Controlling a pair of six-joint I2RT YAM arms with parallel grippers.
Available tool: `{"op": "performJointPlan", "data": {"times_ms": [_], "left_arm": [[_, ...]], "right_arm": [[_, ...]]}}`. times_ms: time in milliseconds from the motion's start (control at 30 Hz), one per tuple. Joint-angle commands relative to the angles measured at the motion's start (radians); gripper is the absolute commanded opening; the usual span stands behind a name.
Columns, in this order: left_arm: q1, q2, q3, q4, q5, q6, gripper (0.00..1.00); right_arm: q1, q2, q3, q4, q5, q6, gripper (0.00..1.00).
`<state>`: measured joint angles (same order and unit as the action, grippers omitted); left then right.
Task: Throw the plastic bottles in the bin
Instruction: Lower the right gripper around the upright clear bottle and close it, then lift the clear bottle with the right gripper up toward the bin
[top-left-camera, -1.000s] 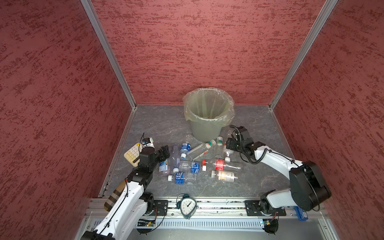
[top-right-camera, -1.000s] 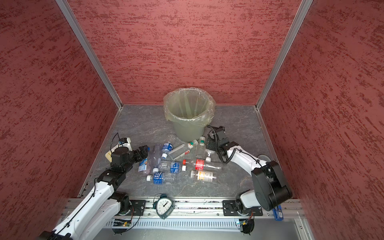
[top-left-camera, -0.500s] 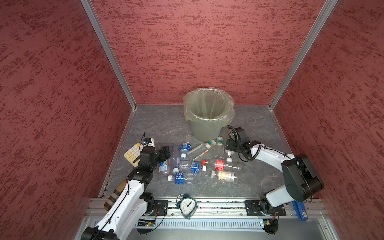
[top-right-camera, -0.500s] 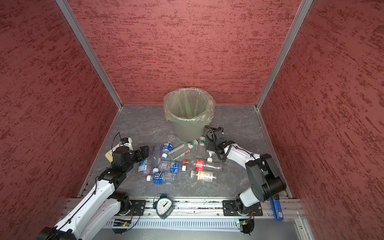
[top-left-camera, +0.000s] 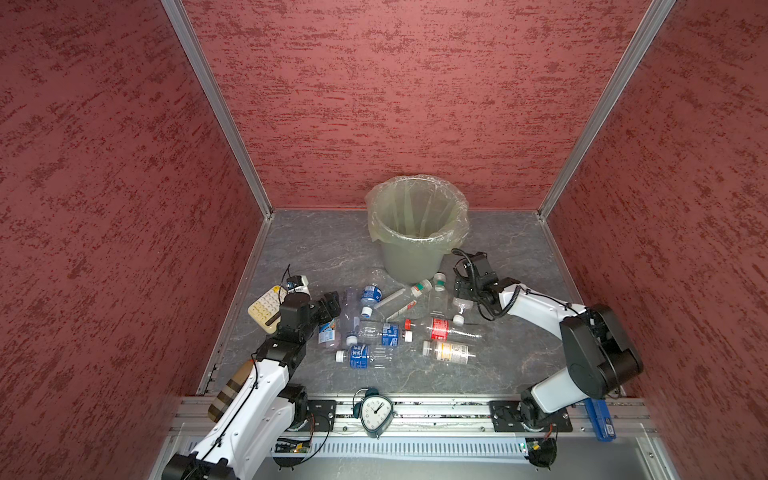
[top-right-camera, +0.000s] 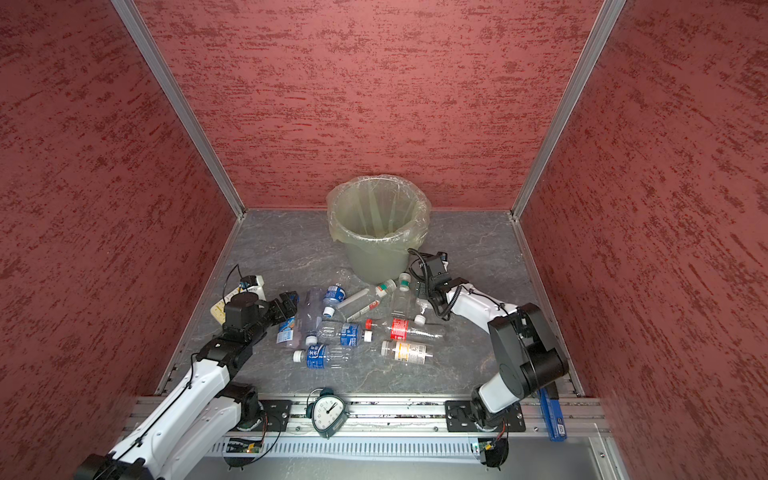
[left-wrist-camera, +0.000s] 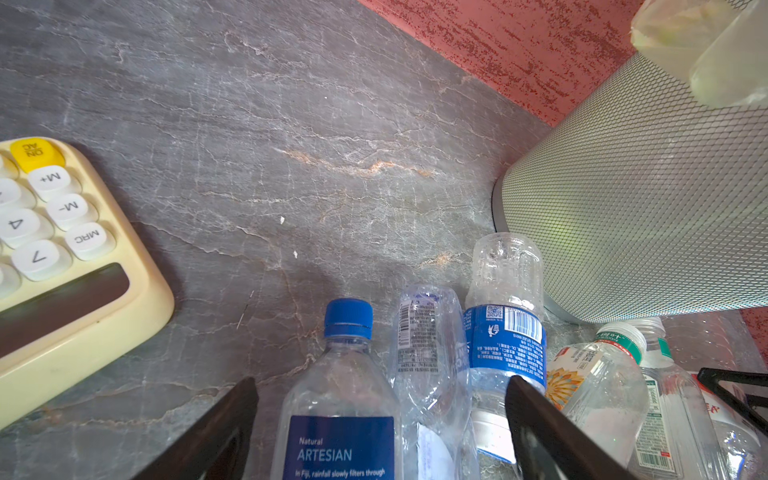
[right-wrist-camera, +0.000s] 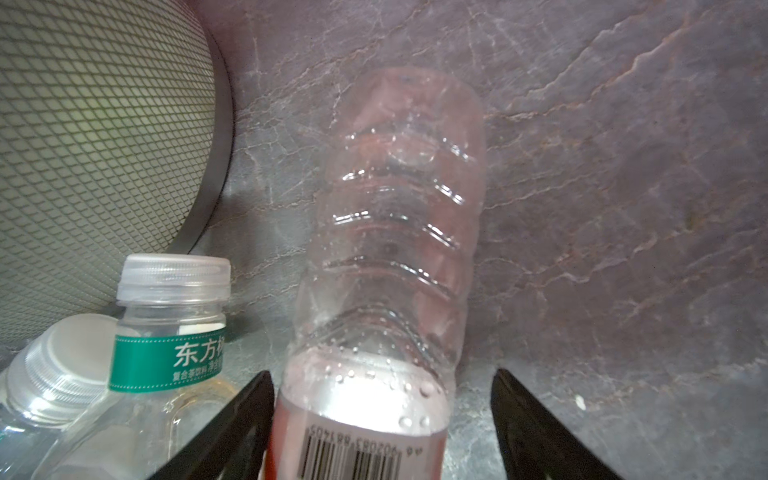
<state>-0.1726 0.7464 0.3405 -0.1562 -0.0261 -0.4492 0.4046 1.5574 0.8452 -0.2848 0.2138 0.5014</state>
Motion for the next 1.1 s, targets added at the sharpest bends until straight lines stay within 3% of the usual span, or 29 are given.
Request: {"op": "performJointPlan", "data": {"times_ms": [0, 500, 833, 1067], "left_arm": [[0.01, -0.004, 0.004, 0.021, 0.006, -0.004, 0.93], [0.019, -0.01, 0.002, 0.017, 0.002, -0.006, 0.94], [0.025, -0.008, 0.001, 0.02, 0.004, -0.01, 0.94], [0.028, -0.009, -0.002, 0.022, 0.009, -0.012, 0.94]], "right_arm": [[0.007, 0.009, 0.031, 0.008, -0.012, 0.011, 0.8], [0.008, 0.056, 0.041, 0.029, -0.03, 0.026, 0.74], [0.008, 0.09, 0.087, -0.018, 0.036, 0.011, 0.61], [0.007, 0.14, 0.129, -0.076, 0.065, -0.015, 0.66]]}}
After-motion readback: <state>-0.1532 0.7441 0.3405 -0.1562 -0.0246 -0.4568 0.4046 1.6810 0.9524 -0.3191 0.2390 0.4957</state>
